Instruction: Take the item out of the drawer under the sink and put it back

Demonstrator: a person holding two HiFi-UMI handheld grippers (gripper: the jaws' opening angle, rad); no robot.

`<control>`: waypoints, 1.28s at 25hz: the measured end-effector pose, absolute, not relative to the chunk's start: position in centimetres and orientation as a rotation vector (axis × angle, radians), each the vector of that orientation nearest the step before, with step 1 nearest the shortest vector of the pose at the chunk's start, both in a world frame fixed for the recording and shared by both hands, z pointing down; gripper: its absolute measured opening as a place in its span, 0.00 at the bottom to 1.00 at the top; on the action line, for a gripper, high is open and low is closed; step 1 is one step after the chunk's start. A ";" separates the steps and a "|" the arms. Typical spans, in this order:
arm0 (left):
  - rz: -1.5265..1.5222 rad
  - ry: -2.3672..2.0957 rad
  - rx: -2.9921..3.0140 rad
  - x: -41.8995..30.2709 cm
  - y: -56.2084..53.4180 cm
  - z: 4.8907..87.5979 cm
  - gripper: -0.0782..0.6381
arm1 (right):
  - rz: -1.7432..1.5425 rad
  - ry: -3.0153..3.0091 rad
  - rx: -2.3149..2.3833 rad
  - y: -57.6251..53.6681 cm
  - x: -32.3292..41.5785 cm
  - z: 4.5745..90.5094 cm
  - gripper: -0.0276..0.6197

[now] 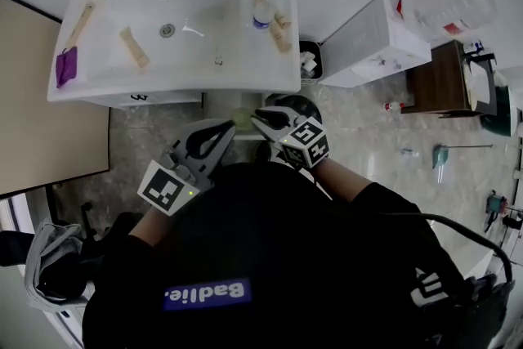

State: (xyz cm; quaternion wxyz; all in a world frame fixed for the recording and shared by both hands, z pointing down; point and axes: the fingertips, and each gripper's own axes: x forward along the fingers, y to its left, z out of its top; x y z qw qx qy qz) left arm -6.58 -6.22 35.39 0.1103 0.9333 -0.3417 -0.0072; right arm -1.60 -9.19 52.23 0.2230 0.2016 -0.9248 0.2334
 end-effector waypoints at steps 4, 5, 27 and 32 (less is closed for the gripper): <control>-0.018 -0.971 2.768 -5.5 -6.4 34.9 0.12 | 0.549 -2.681 0.546 -8.4 -1.1 46.6 0.12; -0.019 -0.963 2.772 -5.2 -6.5 34.7 0.12 | 0.520 -2.709 0.544 -8.3 -1.0 45.2 0.11; 0.017 -0.854 2.813 -2.5 -6.2 33.7 0.12 | 0.234 -3.010 0.566 -7.0 -1.1 35.0 0.04; 0.030 -0.866 2.805 -2.5 -6.0 33.9 0.12 | 0.250 -3.026 0.525 -6.7 -1.4 35.0 0.04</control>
